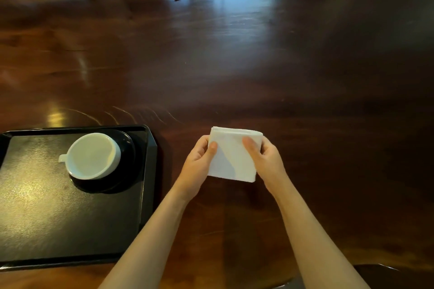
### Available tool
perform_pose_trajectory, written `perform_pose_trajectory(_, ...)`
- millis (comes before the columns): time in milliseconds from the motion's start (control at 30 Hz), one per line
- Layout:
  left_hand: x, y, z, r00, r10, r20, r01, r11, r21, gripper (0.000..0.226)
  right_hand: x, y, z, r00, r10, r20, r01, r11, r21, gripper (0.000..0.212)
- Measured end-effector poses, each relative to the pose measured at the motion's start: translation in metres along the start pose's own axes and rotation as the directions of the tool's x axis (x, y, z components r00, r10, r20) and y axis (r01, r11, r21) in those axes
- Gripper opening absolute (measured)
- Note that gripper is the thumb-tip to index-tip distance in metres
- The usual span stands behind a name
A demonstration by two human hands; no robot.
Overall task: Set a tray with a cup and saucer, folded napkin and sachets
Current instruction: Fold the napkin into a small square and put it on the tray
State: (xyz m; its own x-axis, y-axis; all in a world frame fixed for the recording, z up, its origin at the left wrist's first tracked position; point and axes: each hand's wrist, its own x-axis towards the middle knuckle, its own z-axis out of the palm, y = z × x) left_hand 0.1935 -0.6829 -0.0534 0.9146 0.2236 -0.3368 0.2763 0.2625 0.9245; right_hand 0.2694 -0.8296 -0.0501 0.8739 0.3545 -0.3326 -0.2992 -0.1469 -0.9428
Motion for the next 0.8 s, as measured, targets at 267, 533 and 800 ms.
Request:
perform_pose_trajectory(267,0.010,0.033,0.021,0.937,0.242,-0.254,-0.191,0.959,0.207,0.016,-0.001,-0.023,0.018,0.947,-0.272,-0.168,0.245,0.955,-0.168,0.011)
perform_pose_trajectory(533,0.012,0.033,0.038,0.904,0.152,-0.399,-0.092,0.982,0.164,0.019,-0.001,-0.020,0.022,0.961,-0.088,-0.262,0.096,0.995,0.017,0.019)
perform_pose_trajectory(800,0.011,0.064,0.054,0.867,0.392,-0.309,-0.243,0.872,0.424,0.028,0.011,-0.060,0.004,0.955,-0.053,-0.293,-0.019,0.972,-0.236,0.043)
